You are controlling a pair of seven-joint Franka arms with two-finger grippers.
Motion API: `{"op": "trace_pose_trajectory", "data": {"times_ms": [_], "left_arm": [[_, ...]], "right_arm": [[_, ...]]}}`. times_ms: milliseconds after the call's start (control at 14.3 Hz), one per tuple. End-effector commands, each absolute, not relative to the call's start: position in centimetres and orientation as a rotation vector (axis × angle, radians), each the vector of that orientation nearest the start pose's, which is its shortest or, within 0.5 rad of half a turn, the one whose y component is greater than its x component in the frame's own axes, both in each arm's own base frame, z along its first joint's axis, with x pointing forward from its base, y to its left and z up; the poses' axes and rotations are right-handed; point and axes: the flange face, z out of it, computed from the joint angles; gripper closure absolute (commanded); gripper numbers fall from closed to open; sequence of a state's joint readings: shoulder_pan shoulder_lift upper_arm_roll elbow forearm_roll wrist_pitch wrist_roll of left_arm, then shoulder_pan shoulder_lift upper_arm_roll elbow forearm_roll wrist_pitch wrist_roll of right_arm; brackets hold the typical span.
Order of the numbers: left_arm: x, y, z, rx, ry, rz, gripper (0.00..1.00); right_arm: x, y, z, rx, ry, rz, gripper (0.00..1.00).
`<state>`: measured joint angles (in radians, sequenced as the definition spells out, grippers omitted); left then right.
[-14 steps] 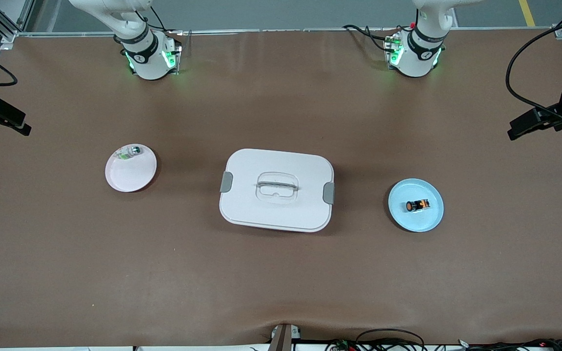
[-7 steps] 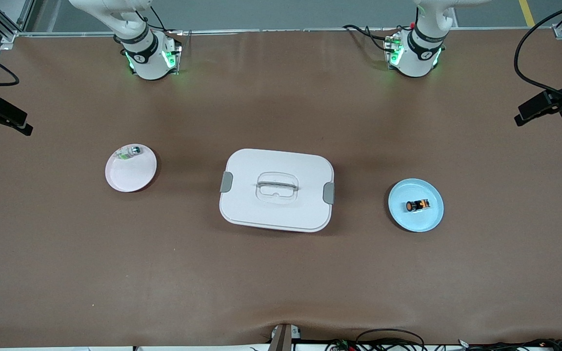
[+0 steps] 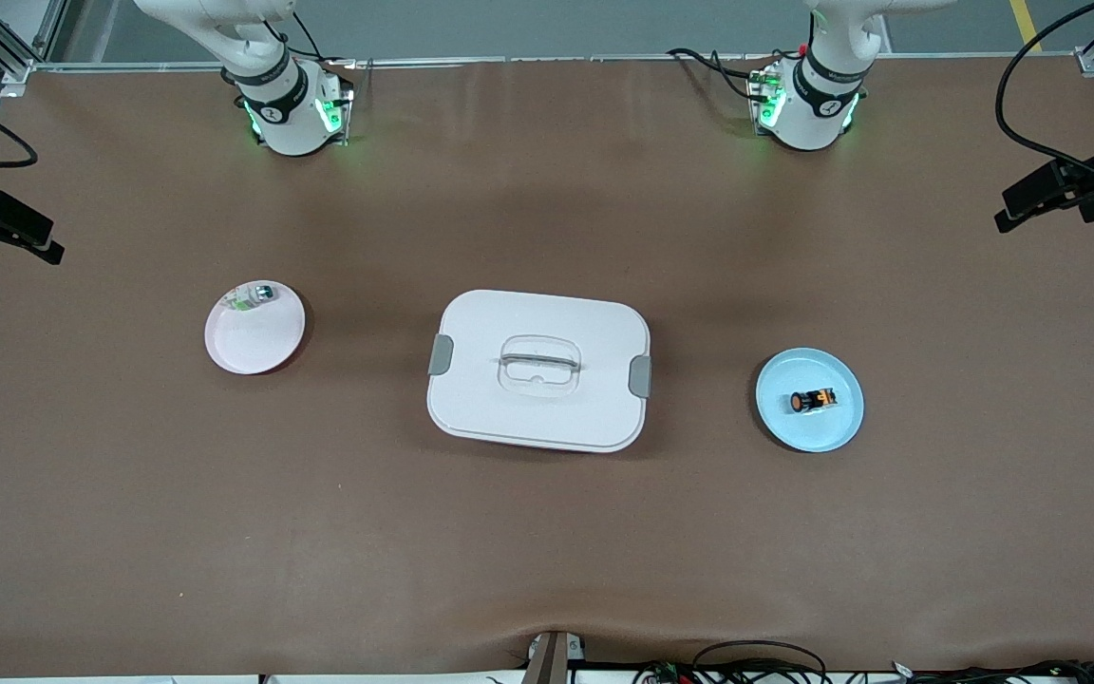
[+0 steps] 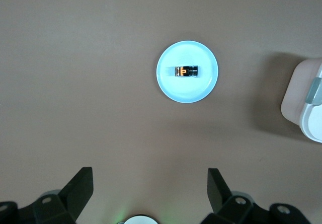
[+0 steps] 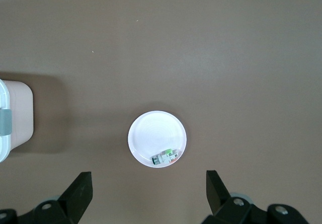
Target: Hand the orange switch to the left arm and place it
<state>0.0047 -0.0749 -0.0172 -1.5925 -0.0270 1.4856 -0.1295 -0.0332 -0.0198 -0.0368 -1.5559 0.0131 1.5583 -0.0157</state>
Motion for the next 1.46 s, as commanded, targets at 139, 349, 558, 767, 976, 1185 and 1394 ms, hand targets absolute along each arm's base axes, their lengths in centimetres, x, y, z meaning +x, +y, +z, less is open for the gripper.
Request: {"op": "trace_pose_trajectory", "data": {"times_ms": [139, 349, 558, 767, 976, 1185, 1394], "left_arm": [[50.3, -2.7, 65.2, -3.182, -0.103, 0.044, 0.00], [49.9, -4.0, 65.4, -3.174, -0.059, 0.056, 0.00], [50.5, -4.4, 66.2, -3.173, -0.054, 0.027, 0.00], [51.0, -4.4, 65.9, -3.171, -0.044, 0.034, 0.00], [51.2, -4.2, 65.6, -3.180, -0.051, 0.045, 0.00], [51.4, -4.1, 65.6, -3.176, -0.068, 0.042, 0.00], [51.4, -4.3, 65.5, -3.171, -0.071, 0.051, 0.00]], "right_arm": [[54.7, -3.6, 64.5, -3.147, 0.066, -0.036, 0.00], [54.7, -3.6, 64.5, -3.149, 0.063, -0.036, 0.00], [54.7, -3.6, 64.5, -3.149, 0.063, -0.033, 0.00], [54.7, -3.6, 64.5, -3.149, 0.066, -0.036, 0.00], [54.7, -3.6, 64.5, -3.149, 0.066, -0.036, 0.00], [54.7, -3.6, 64.5, -3.149, 0.066, -0.036, 0.00], [54.7, -3.5, 64.5, -3.149, 0.063, -0.036, 0.00]]}}
